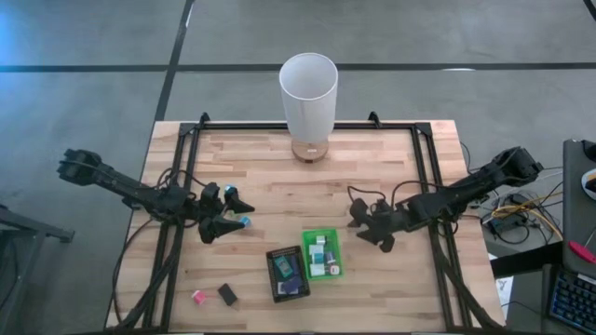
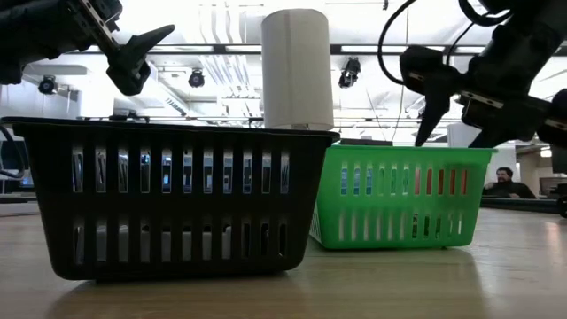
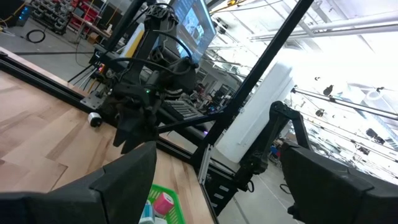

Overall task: Pick & Place Office items
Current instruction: Put the white black charger adapter into the green bin

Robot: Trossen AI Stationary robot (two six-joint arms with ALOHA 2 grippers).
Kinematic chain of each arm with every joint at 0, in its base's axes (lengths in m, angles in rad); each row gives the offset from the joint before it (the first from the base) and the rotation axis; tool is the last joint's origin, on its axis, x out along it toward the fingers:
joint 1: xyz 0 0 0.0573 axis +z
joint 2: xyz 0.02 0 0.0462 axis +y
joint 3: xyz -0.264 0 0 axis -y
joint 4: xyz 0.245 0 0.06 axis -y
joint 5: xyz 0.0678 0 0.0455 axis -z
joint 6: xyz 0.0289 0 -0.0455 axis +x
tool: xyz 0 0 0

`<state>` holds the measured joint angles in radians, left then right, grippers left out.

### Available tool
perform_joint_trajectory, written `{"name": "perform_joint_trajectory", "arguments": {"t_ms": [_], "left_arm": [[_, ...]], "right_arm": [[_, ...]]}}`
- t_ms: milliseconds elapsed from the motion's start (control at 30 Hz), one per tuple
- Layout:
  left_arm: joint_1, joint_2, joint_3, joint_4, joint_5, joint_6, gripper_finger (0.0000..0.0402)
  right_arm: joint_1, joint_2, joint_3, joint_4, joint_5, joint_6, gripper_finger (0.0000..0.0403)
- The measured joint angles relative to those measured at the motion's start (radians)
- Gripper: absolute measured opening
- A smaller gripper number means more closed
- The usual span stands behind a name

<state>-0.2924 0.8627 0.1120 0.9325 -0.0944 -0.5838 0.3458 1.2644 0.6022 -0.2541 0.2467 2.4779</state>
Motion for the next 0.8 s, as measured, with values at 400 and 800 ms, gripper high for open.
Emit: {"name": "perform_joint_trajectory", "arguments": {"t_ms": [400, 800], "left_arm": [[0.000, 0.000, 0.000, -0.004, 0.000, 0.000, 0.0340], [0.000, 0.000, 0.000, -0.014, 0.000, 0.000, 0.0340]], "right_arm": [[-0.110, -0.001, -0.007, -0.093, -0.034, 0.050, 0.0210], [-0.130, -0.001, -0.009, -0.610, -0.128, 0.227, 0.0210]]}}
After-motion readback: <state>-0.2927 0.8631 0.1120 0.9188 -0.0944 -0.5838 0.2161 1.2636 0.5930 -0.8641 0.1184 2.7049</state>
